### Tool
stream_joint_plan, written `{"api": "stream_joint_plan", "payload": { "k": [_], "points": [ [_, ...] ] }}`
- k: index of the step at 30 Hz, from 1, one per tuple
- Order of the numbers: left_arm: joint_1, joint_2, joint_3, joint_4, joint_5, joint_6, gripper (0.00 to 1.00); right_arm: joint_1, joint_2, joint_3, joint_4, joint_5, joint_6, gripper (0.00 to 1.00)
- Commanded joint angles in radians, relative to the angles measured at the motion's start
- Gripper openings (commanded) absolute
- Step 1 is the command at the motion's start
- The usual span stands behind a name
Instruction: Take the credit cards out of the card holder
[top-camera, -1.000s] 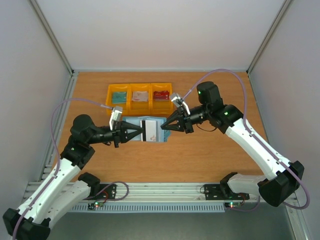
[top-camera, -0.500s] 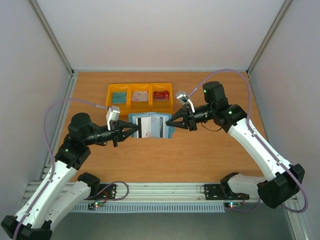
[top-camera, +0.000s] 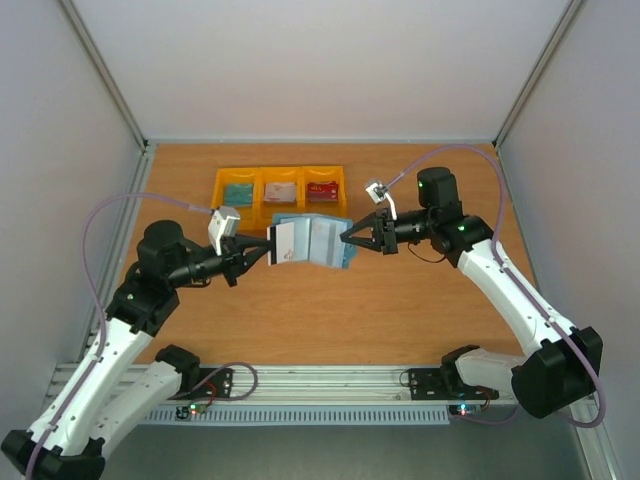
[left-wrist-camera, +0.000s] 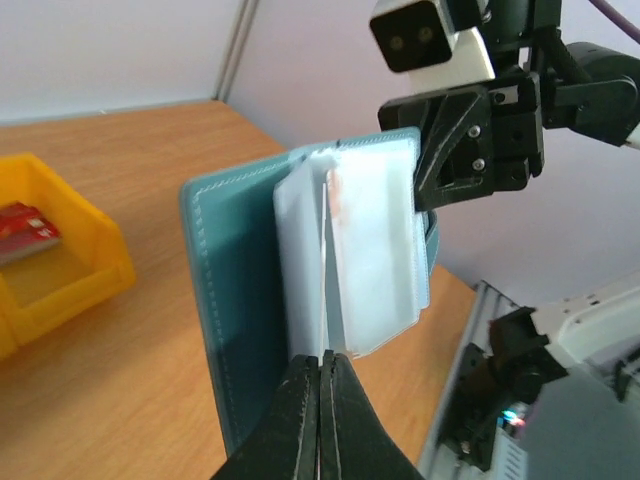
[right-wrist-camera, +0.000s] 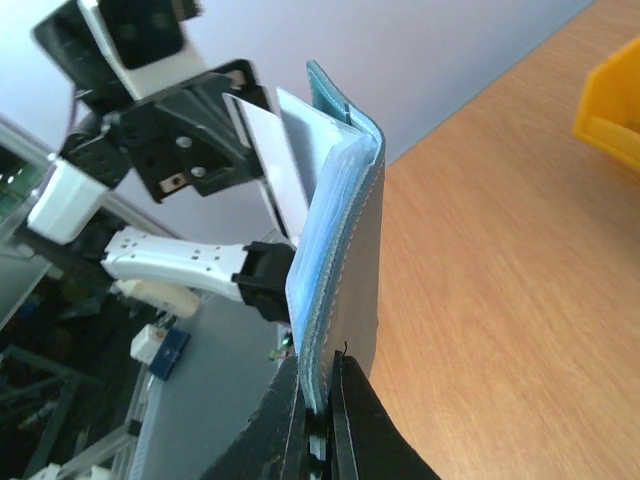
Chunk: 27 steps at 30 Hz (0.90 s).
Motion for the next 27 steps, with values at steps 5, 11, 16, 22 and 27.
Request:
{"api": "stream_joint_plan", "payload": {
  "k": [5,11,16,22,27],
  "points": [
    [0.006,0.112,0.212,-0.149,-0.224,0.364,0.0,-0.079,-0.002,-0.041,0.098,0.138,0.154,0.01],
    [0.005,0.369,0.413,-0.296,-0.447,0.756,0.0,-0.195,0.007,-0.104,0.229,0.159,0.296,0.01],
    [0.004,0.597,0.534,-0.224,-0.596,1.01,0.0,-0.275,0.017,-0.12,0.255,0.142,0.341,0.01],
    [-0.012,0.843,0.531,0.024,-0.696,1.238,0.0,-0.414,-0.006,-0.165,0.332,0.126,0.448,0.01],
    [-0.006,1.038,0.539,0.202,-0.684,1.43,0.0,-0.45,-0.023,-0.139,0.273,0.108,0.394,0.01]
  ]
}}
